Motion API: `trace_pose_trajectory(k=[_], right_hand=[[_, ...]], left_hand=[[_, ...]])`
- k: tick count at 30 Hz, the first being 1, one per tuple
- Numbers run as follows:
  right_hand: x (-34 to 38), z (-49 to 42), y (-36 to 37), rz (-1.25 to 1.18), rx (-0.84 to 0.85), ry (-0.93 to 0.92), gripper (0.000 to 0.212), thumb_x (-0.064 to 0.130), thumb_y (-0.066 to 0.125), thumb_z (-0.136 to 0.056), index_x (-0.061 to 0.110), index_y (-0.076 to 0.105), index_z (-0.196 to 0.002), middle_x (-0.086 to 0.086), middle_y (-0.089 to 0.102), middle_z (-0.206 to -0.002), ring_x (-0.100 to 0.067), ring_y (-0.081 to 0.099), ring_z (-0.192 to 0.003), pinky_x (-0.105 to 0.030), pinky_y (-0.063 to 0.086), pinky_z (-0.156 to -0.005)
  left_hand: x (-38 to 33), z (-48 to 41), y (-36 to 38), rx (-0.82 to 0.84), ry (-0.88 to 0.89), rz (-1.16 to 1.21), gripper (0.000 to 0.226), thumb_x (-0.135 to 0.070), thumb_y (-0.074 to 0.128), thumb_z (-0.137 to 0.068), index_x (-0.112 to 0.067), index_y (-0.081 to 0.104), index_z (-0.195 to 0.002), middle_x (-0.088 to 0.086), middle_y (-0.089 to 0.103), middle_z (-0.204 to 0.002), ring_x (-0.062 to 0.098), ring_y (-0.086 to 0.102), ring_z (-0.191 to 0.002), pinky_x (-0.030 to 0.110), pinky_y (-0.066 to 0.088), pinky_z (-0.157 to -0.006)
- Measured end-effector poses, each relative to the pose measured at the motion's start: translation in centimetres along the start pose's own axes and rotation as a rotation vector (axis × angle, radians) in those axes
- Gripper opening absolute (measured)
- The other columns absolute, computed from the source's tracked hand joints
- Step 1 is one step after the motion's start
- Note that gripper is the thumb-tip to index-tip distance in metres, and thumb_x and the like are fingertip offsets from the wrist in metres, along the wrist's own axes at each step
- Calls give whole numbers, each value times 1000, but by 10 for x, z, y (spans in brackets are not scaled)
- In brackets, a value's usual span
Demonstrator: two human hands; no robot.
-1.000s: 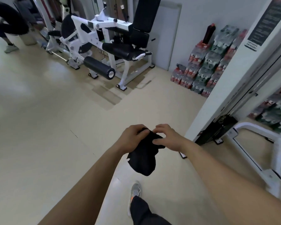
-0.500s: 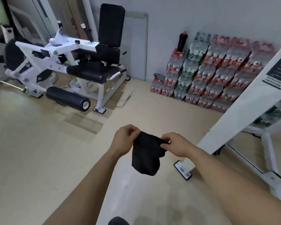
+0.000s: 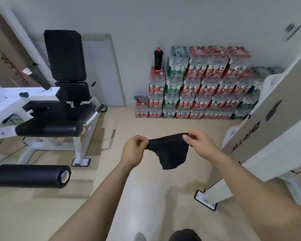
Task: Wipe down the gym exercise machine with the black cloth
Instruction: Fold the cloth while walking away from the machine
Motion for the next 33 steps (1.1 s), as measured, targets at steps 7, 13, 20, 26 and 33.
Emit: trace_pose_trajectory(k=[7, 13, 20, 26, 33], right_hand=[[20, -100, -9, -88, -196, 76, 24, 35, 55, -101, 13, 61, -96, -2, 71, -80, -14, 64, -71, -27, 42, -61], [-5, -215, -45, -126, -275, 155, 18, 36, 55, -102, 21, 55, -112, 6, 66, -97, -11, 63, -95, -26, 42, -80], [-54, -378, -112, -200, -294, 230, 27, 47, 60, -94, 25, 53, -82, 9, 57, -76, -10, 56, -72, -34, 44, -75], [-47, -492, -194, -207, -338, 256, 30, 32, 61, -99, 19, 51, -73, 13, 46, -56, -14, 46, -59, -34, 39, -66], [-62, -636, -286, -197, -417, 224, 19, 28, 60, -100, 15, 64, -87, 2, 68, -85, -14, 63, -78, -35, 48, -72]], left_hand=[[-23, -138, -1, 42, 7, 89, 17, -31, 49, -103, -20, 58, -93, -2, 67, -90, 22, 64, -88, 40, 55, -81], [-63, -272, 35, 176, 30, 183, 22, -32, 50, -104, -13, 56, -94, 6, 63, -85, 23, 60, -75, 52, 61, -73], [-123, -448, 89, 278, 42, 113, 19, -26, 52, -103, -16, 57, -89, 4, 64, -85, 22, 60, -77, 49, 59, -74], [-193, -589, 133, 303, 115, 10, 19, -30, 52, -103, -16, 60, -92, 7, 65, -85, 24, 61, -73, 50, 55, -63], [-259, -761, 208, 387, 187, 10, 18, -32, 55, -100, -20, 61, -88, 1, 67, -83, 25, 64, -77, 53, 57, -79]])
Point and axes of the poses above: each hand's wrist, its own z-axis away from the middle knuckle, its own y-axis out of the palm, x = y × z, the point moved 10 cm from there along -z, towards the middle knuckle
